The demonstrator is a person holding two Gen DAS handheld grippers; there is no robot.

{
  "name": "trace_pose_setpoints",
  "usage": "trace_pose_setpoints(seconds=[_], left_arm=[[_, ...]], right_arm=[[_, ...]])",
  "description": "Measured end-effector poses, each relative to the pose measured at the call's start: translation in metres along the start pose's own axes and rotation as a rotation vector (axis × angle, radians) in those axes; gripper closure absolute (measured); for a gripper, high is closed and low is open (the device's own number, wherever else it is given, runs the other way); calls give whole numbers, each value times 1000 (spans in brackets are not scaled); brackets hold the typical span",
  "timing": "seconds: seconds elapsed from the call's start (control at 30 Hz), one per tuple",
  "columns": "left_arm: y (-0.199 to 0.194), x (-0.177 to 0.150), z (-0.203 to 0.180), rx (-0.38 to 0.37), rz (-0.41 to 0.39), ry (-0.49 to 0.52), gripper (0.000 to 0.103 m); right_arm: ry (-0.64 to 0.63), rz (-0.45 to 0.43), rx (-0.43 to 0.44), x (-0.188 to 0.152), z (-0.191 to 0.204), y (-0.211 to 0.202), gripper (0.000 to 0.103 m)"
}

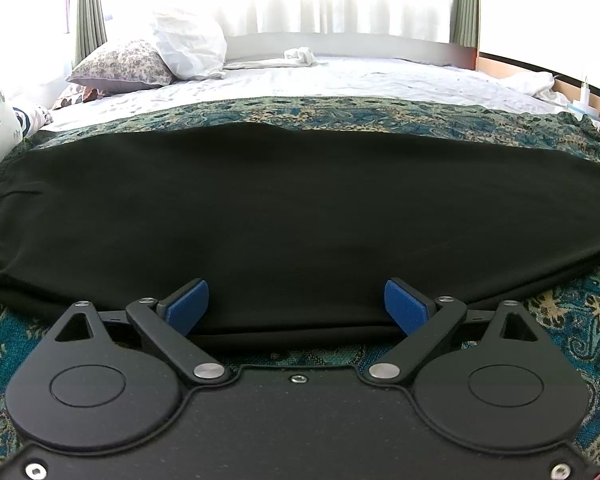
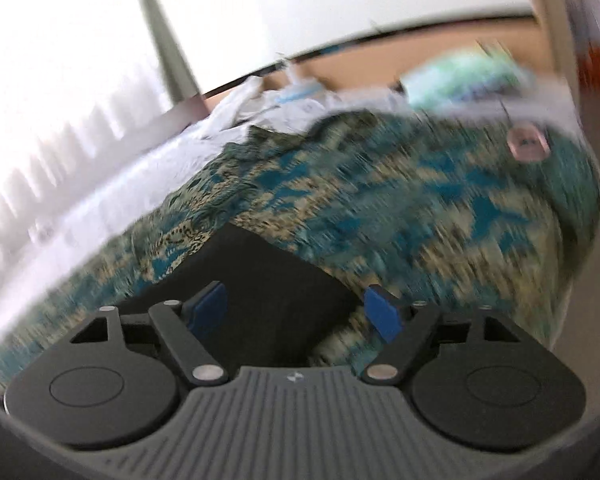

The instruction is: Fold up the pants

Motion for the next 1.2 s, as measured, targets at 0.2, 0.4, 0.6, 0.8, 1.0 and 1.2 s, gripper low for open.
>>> trace_pose_setpoints(seconds=[0.2,0.4,0.6,0.8,1.0,1.2], left_arm=[[0,0,0,0,0,0,8],[0,0,0,0,0,0,8],[0,0,0,0,0,0,8],[1,0,0,1,0,1,8],[1,0,0,0,-1,0,7],[1,-1,-1,0,0,1,7]], right_arm=[[18,80,12,-18,-15,-2,76],[-162,99,-20,-20,19,8,45],[-270,64,-79,-21,45,31,60],[-153,-39,-86,-2,31,23,88],[-75,-44,-160,12,-6,26,83],[2,-25,-68,3,-23,5,59]])
Point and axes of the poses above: each gripper's, at about its wrist camera, not at the fingertips, and y roughly the way its jaws point, z to its left, x to its top, the point moved 3 cm from there along y, roughly the way its jaws point, and after that the axes turned 5 degrees about -y, right-handed, at the moved point
